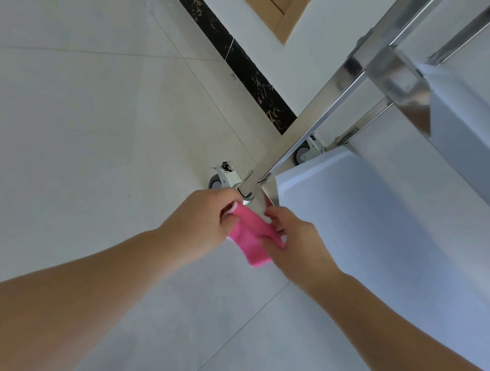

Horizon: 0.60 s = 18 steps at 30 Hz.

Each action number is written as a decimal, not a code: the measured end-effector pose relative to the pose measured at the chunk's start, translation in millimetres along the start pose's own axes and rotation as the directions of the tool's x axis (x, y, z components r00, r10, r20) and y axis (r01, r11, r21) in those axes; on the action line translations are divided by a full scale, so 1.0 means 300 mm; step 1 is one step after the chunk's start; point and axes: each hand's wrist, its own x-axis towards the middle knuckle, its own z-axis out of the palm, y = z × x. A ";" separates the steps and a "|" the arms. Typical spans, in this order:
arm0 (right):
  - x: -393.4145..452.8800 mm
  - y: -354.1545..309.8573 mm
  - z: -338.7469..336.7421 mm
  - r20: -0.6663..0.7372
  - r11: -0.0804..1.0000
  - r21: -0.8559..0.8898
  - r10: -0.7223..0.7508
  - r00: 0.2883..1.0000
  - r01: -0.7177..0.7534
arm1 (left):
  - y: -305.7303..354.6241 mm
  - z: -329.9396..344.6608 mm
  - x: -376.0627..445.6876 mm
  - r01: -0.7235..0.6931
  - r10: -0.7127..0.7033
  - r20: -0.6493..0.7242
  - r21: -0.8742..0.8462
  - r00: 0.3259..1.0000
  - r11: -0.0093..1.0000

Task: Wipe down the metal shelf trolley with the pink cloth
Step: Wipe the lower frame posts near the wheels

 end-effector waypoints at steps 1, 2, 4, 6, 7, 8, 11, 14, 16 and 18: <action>0.006 0.008 0.000 -0.052 0.999 -0.002 0.033 0.998 -0.034 | -0.011 0.003 0.012 0.000 0.000 -0.017 0.020 1.000 1.000; 0.016 0.011 0.001 -0.092 0.999 -0.011 0.052 0.994 -0.053 | -0.019 0.008 0.030 0.002 -0.001 -0.033 0.049 0.999 0.999; 0.045 0.010 0.009 -0.144 0.997 -0.039 0.057 0.988 -0.063 | -0.027 0.025 0.080 0.012 -0.004 -0.088 0.084 0.996 0.996; 0.081 0.002 0.022 -0.203 0.994 -0.087 0.042 0.978 -0.061 | -0.024 0.045 0.138 0.026 -0.015 -0.145 0.071 0.989 0.997; 0.097 0.000 0.027 -0.234 0.991 -0.122 0.034 0.972 -0.064 | -0.025 0.059 0.167 0.039 -0.029 -0.175 0.050 0.984 0.998; 0.110 0.000 0.031 -0.260 0.986 -0.154 0.025 0.965 -0.067 | -0.026 0.074 0.193 0.062 -0.059 -0.212 0.010 0.976 0.998; 0.144 0.013 0.028 -0.305 0.981 -0.162 0.056 0.951 -0.110 | -0.021 0.131 0.229 0.216 -0.314 -0.330 -0.303 0.890 0.928; 0.134 0.026 0.017 -0.285 0.977 -0.134 0.122 0.951 -0.166 | 0.021 0.224 0.213 0.246 -0.445 -0.387 -0.465 0.807 0.850; 0.085 0.029 0.000 -0.315 0.978 -0.124 0.119 0.942 -0.165 | 0.065 0.288 0.214 0.216 -0.438 -0.380 -0.503 0.815 0.837; -0.009 0.042 -0.031 -0.368 0.984 -0.104 0.097 0.925 -0.144 | 0.110 0.336 0.236 0.281 -0.463 -0.341 -0.465 0.818 0.840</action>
